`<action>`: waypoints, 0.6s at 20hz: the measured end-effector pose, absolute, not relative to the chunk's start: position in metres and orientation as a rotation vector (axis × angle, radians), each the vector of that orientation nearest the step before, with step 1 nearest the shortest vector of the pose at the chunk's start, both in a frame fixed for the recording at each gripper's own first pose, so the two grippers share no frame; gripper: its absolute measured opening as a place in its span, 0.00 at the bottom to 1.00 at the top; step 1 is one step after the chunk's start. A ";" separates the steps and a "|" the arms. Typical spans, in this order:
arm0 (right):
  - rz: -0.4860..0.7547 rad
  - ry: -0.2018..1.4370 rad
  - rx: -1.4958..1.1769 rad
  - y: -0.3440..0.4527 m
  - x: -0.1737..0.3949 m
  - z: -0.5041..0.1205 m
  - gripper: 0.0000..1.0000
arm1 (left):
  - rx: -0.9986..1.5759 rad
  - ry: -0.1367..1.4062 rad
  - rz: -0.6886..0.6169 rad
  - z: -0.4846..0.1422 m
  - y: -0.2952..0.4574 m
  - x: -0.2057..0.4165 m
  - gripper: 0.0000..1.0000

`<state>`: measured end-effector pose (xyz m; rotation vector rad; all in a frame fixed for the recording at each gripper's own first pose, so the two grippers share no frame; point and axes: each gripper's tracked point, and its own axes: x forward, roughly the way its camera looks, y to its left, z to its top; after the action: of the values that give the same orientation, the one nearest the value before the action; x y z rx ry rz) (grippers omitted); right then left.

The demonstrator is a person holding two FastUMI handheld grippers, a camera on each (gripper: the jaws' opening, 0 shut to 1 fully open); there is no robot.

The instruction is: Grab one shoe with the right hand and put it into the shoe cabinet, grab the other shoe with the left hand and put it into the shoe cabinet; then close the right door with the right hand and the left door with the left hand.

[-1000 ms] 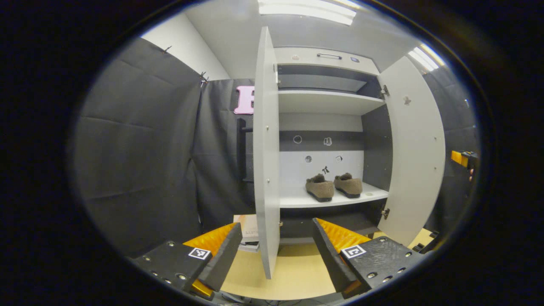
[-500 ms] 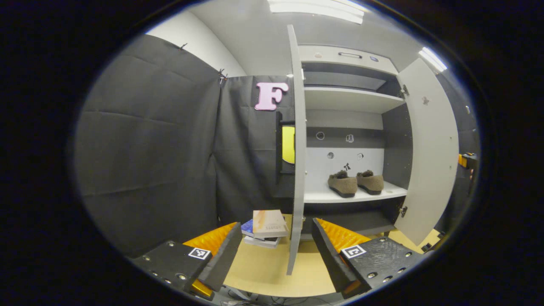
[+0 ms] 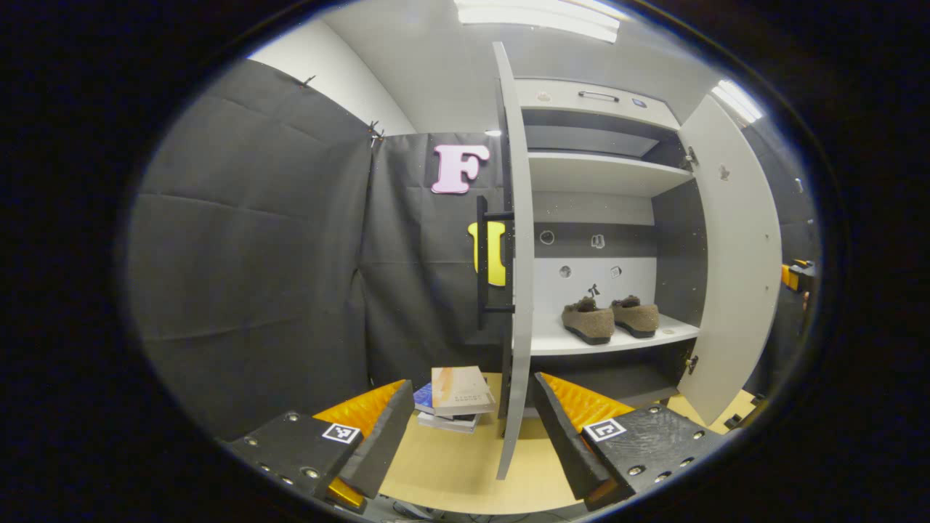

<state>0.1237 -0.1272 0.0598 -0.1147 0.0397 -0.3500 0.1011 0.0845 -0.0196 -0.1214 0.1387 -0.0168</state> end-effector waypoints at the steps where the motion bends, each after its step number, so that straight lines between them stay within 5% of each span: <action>1: -0.331 0.038 -0.105 -0.118 0.125 0.058 0.89 | -0.125 0.138 -0.024 -0.019 0.083 0.103 1.00; 12: -0.126 0.100 0.108 -0.035 0.163 0.037 0.90 | -0.136 0.162 0.018 -0.034 0.112 0.089 1.00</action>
<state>0.1629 -0.0346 0.0371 0.1075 0.0998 -0.1256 0.0892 0.1117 -0.0338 -0.1360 0.1617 0.0178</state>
